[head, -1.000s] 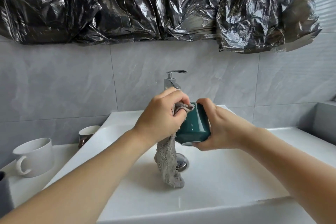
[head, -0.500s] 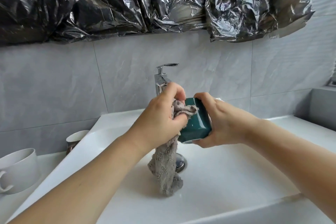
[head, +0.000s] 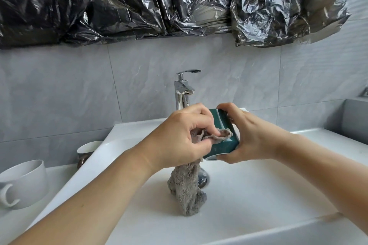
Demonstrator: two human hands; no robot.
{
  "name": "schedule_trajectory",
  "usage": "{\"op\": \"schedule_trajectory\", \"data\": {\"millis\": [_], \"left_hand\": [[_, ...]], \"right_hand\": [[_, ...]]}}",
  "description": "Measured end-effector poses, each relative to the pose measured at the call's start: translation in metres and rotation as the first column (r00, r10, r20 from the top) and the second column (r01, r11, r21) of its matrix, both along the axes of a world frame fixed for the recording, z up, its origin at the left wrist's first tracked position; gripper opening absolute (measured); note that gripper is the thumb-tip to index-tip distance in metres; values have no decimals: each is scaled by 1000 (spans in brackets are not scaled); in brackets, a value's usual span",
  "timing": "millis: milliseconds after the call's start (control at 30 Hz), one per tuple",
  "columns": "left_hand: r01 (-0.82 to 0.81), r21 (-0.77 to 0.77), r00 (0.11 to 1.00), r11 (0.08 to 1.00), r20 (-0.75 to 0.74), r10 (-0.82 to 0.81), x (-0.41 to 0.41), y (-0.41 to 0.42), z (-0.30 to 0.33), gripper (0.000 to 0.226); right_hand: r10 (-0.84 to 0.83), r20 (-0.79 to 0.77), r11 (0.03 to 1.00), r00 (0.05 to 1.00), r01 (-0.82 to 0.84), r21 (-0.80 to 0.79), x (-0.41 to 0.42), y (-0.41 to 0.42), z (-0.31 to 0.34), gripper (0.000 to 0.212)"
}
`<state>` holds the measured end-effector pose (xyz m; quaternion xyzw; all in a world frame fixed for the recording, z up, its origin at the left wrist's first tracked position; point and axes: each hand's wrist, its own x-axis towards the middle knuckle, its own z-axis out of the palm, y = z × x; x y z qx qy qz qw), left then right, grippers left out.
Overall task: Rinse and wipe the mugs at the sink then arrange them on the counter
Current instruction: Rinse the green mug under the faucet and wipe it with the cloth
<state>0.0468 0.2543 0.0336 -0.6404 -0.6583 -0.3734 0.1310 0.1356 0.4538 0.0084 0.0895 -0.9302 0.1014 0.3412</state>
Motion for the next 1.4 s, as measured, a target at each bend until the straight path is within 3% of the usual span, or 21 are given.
{"op": "schedule_trajectory", "data": {"millis": [133,200,400,567,633,767,833,1000,1167,1233,1300,1400], "left_hand": [[-158,170,986,973,-32,166,-13,6,4,10],[-259,205,966,944,37,257,-17,6,4,7],[31,-4,990,1000,141,-30,5,-2,0,7],[-253,214,966,944,118,232,-16,4,5,11],[-290,195,951,937,163,261,-18,4,4,9],[-47,-5,971,999,234,47,-1,-4,5,6],[-5,-29,976,1000,220,11,3,-6,5,12],[-248,142,948,958,238,210,-11,2,6,10],[-344,97,898,934,326,297,-18,6,3,10],[-291,72,873,954,428,234,-18,3,6,20],[-102,33,827,994,558,66,-16,-1,11,33],[15,-16,780,1000,625,-2,-18,-4,12,29]], "right_hand": [[3,9,1000,1000,-3,20,0,-2,-1,99],[-2,47,1000,999,3,-12,1,-2,0,100],[-23,13,990,1000,24,-138,4,6,0,97],[-10,45,994,999,15,-108,5,3,4,91],[17,66,991,998,-8,-131,3,3,3,89],[36,10,967,999,-32,-252,3,7,2,90],[52,-32,961,998,-59,-270,3,6,2,87],[80,-25,966,996,-84,-246,3,4,5,91],[94,-15,967,996,-94,-238,5,3,6,94],[99,-23,966,995,-102,-239,6,2,6,95],[113,-25,967,993,-116,-228,6,1,7,94],[116,32,966,993,-106,-237,8,-1,7,96]]}}
